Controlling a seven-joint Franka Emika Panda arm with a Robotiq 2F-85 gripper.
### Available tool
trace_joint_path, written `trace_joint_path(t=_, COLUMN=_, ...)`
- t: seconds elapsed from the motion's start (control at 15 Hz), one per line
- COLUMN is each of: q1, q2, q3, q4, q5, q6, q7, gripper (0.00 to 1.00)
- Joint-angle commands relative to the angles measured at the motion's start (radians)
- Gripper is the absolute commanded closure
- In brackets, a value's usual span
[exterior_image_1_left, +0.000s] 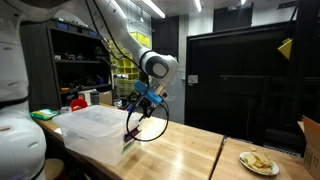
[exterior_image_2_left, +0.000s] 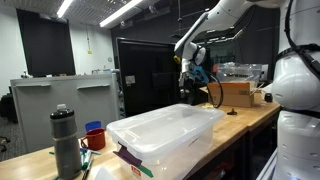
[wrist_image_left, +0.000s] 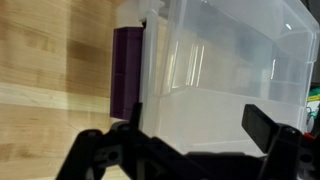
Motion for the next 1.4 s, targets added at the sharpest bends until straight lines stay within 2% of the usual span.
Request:
trace_joint_path(t=0.0, q1=-0.014, q2=0.02, q3=0.022, q4=0.012, q5=0.004, q6=-0.002, q7=-0.017, gripper=0.0)
trace_joint_path(t=0.13, q1=-0.013, q2=0.026, q3=0.028, q4=0.012, q5=0.002, q6=-0.003, q7=-0.022, gripper=0.0)
trace_joint_path(t=0.2, q1=-0.014, q2=0.027, q3=0.03, q4=0.012, q5=0.002, q6=-0.003, q7=-0.023, gripper=0.25)
trace_joint_path(t=0.27, q1=-0.014, q2=0.03, q3=0.033, q4=0.013, q5=0.0, q6=-0.003, q7=-0.023, gripper=0.26)
trace_joint_path(t=0.33, q1=-0.014, q2=0.031, q3=0.034, q4=0.014, q5=-0.002, q6=-0.001, q7=-0.02, gripper=0.32)
trace_joint_path(t=0.87, q1=-0.017, q2=0.035, q3=0.04, q4=0.02, q5=-0.004, q6=0.008, q7=-0.008, gripper=0.94)
trace_joint_path(t=0.93, q1=-0.016, q2=0.031, q3=0.041, q4=0.018, q5=-0.004, q6=0.008, q7=-0.008, gripper=0.99)
trace_joint_path(t=1.33, q1=-0.002, q2=-0.008, q3=0.062, q4=-0.026, q5=-0.014, q6=0.027, q7=-0.016, gripper=1.0)
